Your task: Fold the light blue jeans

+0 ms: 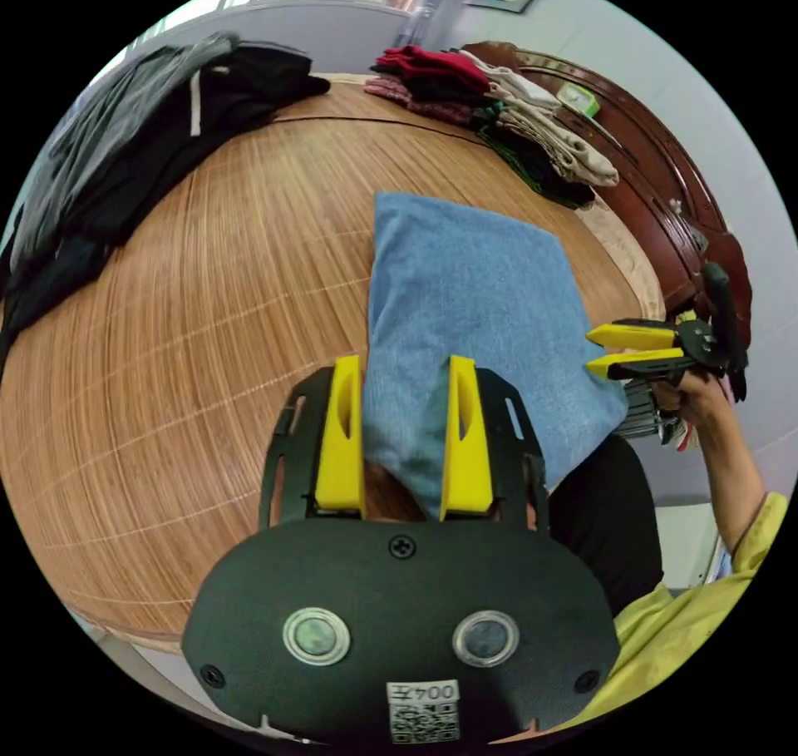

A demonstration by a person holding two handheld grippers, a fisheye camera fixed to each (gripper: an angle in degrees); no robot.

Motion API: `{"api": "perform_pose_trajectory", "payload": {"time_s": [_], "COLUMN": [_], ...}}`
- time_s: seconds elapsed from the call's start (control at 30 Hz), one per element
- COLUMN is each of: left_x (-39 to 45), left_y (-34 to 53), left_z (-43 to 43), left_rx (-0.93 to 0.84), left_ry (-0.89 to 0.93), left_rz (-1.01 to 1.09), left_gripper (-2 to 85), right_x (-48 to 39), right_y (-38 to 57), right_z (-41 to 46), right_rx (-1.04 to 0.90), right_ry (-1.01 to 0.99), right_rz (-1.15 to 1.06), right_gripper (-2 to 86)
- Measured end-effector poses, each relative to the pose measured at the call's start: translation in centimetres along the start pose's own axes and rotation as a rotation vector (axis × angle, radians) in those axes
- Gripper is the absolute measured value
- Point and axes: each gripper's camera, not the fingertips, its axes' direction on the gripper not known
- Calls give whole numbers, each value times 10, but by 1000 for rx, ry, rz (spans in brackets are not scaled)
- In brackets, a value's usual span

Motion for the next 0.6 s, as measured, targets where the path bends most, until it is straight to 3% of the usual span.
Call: {"api": "perform_pose_trajectory", "payload": {"time_s": [0.23,0.37,0.6], "left_x": [38,71,61], "left_y": [71,105,132], "left_z": [-74,-42,-46], "left_rx": [264,172,262], "left_ry": [-104,-137,-112], "left_rz": [139,275,268], "left_gripper": [141,133,126], "right_x": [-18,-45,-70], "right_y": [-71,-153,-256], "right_z": [-65,-61,-24], "right_rx": [174,116,-27], "right_ry": [0,40,88], "right_rz": [-161,-259,-348], "right_gripper": [114,113,135]}}
